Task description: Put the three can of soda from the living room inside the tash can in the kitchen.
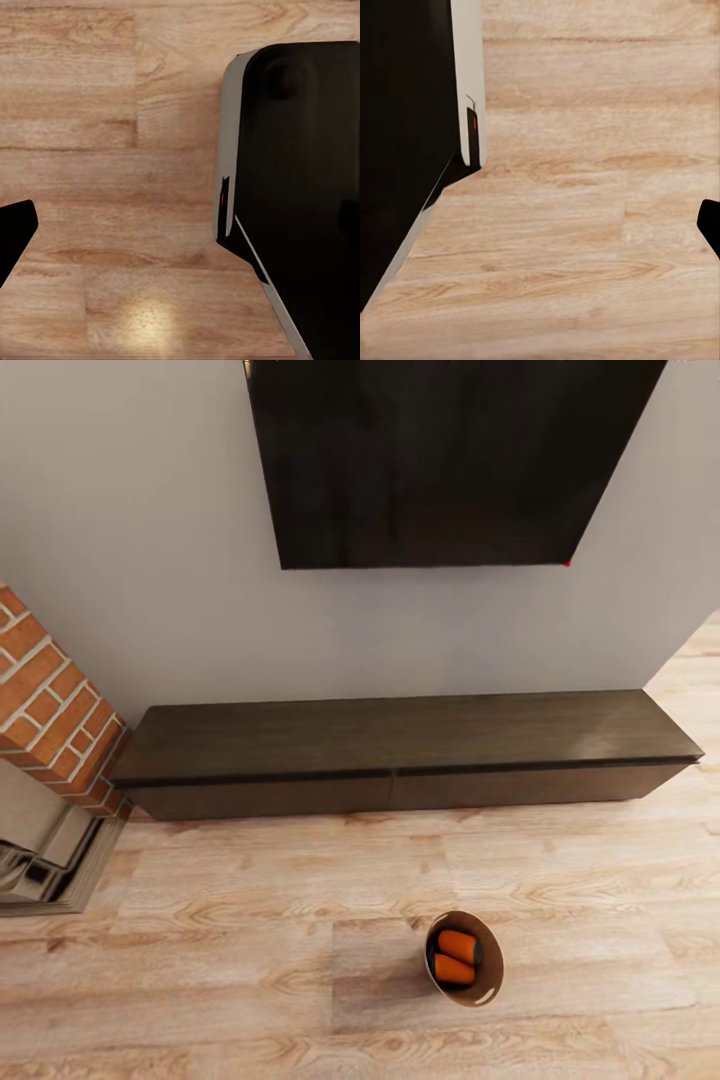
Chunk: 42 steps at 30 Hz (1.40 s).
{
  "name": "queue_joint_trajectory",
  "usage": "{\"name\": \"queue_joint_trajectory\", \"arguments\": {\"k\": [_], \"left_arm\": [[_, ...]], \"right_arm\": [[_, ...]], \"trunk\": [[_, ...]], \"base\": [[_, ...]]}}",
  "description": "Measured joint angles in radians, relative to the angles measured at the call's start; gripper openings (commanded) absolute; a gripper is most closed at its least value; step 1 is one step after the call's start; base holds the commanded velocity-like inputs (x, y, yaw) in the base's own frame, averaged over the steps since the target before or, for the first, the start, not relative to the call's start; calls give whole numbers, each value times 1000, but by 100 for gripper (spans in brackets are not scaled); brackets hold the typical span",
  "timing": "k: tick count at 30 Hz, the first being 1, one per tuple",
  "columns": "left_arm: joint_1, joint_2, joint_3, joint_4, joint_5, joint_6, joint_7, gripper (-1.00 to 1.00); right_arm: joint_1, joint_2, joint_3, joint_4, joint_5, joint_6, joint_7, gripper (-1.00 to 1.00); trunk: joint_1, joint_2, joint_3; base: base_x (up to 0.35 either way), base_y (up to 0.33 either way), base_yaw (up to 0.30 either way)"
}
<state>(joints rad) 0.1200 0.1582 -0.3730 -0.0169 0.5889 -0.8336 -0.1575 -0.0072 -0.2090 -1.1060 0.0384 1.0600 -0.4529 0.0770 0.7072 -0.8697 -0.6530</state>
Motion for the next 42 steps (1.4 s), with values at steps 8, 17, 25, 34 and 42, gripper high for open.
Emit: {"name": "queue_joint_trajectory", "arguments": {"k": [8,17,25,34,42], "left_arm": [[0,-14,0,0,0,15,1,100],[0,-21,-2,0,-1,24,1,100],[0,-30,-3,1,-1,27,2,100],[0,-30,-6,10,-1,37,3,100],[0,-31,-7,12,-1,39,3,100]], "right_arm": [[3,3,0,0,0,0,0,100],[7,5,0,0,1,0,1,100],[8,13,0,0,1,0,0,100],[9,19,0,0,2,0,0,100],[8,20,0,0,4,0,1,100]], "trunk": [[-31,56,25],[-65,119,53],[-96,175,78],[-130,238,107],[-161,294,132]], "base": [[0,0,0],[0,0,0],[0,0,0],[0,0,0],[0,0,0]]}}
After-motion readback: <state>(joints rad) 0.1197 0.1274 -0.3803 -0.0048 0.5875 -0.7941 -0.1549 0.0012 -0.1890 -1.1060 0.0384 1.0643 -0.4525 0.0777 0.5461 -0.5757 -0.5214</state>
